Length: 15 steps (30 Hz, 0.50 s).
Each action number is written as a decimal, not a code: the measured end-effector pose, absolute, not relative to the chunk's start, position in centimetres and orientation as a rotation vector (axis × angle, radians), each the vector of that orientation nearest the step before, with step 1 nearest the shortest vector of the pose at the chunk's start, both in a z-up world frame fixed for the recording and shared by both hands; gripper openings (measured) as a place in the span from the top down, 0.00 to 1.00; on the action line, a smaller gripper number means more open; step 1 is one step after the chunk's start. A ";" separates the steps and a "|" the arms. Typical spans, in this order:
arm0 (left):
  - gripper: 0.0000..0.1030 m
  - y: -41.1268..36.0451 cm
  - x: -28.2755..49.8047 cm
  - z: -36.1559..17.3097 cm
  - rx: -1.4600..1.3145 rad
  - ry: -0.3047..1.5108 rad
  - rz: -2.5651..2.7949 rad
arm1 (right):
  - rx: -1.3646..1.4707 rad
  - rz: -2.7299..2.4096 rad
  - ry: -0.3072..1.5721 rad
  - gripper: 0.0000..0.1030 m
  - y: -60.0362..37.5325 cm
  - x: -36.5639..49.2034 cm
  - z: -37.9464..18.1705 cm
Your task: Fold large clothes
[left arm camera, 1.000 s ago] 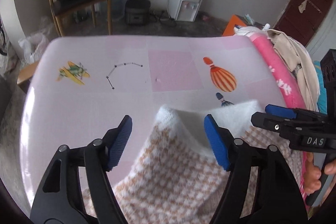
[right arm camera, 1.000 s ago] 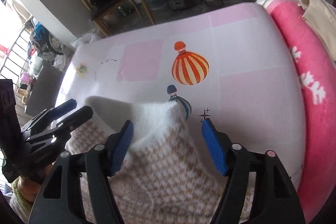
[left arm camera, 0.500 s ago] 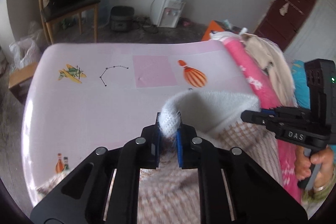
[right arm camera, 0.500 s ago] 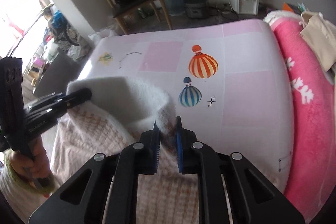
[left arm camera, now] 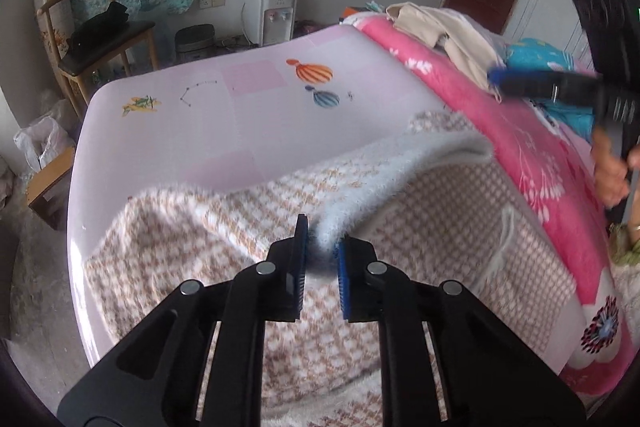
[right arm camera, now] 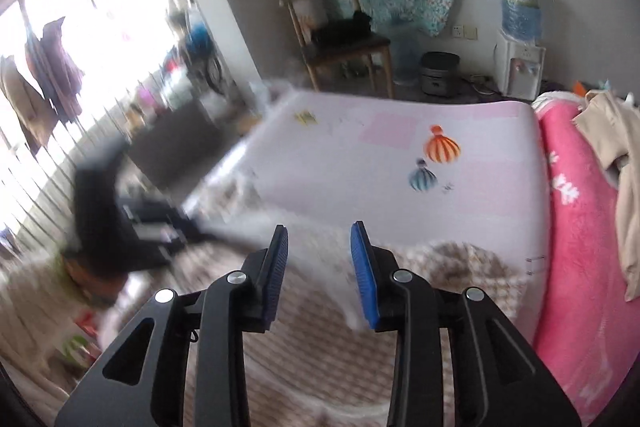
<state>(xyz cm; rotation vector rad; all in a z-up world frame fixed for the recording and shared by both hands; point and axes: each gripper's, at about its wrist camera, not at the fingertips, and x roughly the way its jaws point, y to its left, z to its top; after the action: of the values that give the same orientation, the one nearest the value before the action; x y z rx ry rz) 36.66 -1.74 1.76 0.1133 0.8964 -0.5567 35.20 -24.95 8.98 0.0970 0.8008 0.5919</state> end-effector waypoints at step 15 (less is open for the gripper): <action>0.79 4.1 34.7 2.6 -0.012 0.891 -0.531 | 0.021 0.617 1.126 0.72 -19.2 36.6 -1.6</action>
<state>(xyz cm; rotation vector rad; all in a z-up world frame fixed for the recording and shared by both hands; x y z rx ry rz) 34.67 4.07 2.62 -0.0118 0.8908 -0.5308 36.57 -19.16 -1.59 0.0208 1.1258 0.6165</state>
